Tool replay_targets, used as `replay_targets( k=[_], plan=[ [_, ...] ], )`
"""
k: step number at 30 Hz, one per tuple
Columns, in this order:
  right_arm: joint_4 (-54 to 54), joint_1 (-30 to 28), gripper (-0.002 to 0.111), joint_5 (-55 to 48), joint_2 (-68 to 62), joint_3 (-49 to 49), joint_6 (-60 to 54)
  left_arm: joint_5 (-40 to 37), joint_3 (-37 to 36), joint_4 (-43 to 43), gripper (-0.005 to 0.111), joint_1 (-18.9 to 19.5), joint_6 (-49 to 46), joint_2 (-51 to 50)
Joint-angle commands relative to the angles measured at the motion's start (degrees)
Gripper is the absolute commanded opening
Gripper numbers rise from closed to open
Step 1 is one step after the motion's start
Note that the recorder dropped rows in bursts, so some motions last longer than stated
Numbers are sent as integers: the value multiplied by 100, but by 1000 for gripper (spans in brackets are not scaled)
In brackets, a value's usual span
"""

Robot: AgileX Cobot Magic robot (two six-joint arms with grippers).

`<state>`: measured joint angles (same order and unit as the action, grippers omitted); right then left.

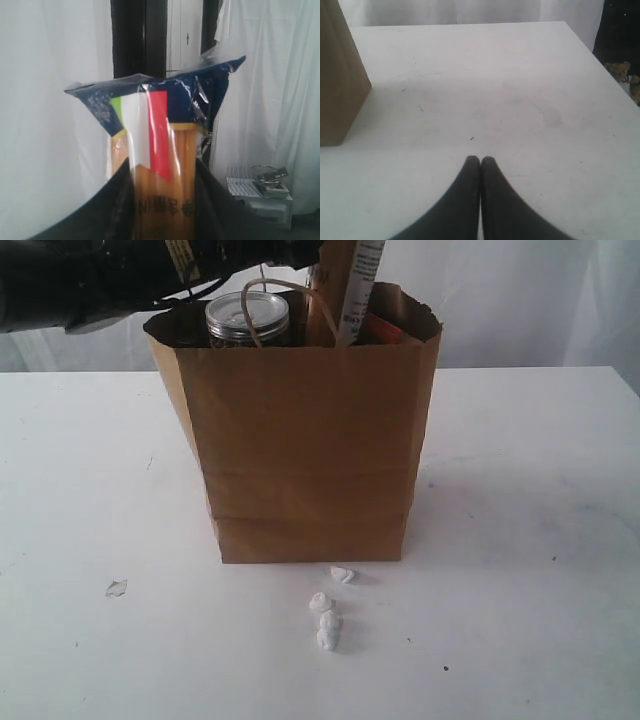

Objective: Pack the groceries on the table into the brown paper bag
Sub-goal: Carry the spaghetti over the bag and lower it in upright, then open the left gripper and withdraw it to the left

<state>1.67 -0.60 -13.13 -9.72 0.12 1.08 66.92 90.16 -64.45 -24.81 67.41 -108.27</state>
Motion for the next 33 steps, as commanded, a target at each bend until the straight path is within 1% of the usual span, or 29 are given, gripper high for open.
replay_targets(
  k=[1, 2, 3, 4, 5, 6, 7, 9, 11, 14, 24, 29, 33],
  plan=[
    [22, 4, 0, 39, 25, -12, 24, 304, 44, -108, 0, 18, -17, 168],
    [22, 4, 0, 39, 25, -12, 24, 304, 44, -118, 1, 18, -17, 168],
    [22, 4, 0, 39, 25, -12, 24, 304, 44, -118, 9, 18, -17, 168],
    [22, 4, 0, 39, 25, -12, 24, 304, 44, -118, 21, 18, -17, 168],
    [22, 4, 0, 39, 25, -12, 24, 304, 44, -130, 30, 18, -17, 168],
    [22, 4, 0, 39, 25, -12, 24, 304, 44, -165, 42, 18, -17, 168],
    [22, 4, 0, 39, 25, -12, 24, 304, 44, -193, 49, 18, 10, 168],
    [22, 4, 0, 39, 25, -12, 24, 304, 44, -247, 59, 18, 150, 168],
    [22, 4, 0, 39, 25, -12, 24, 304, 44, -247, 65, 18, 225, 168],
    [22, 4, 0, 39, 25, -12, 24, 304, 44, -247, 67, 18, 240, 168],
    [22, 4, 0, 39, 25, -12, 24, 304, 44, -247, 67, 18, 324, 168],
    [22, 4, 0, 39, 25, -12, 24, 304, 44, -35, 65, 18, 400, 192],
    [22, 4, 0, 39, 25, -12, 24, 304, 44, -35, 65, 18, 417, 303]
  ],
)
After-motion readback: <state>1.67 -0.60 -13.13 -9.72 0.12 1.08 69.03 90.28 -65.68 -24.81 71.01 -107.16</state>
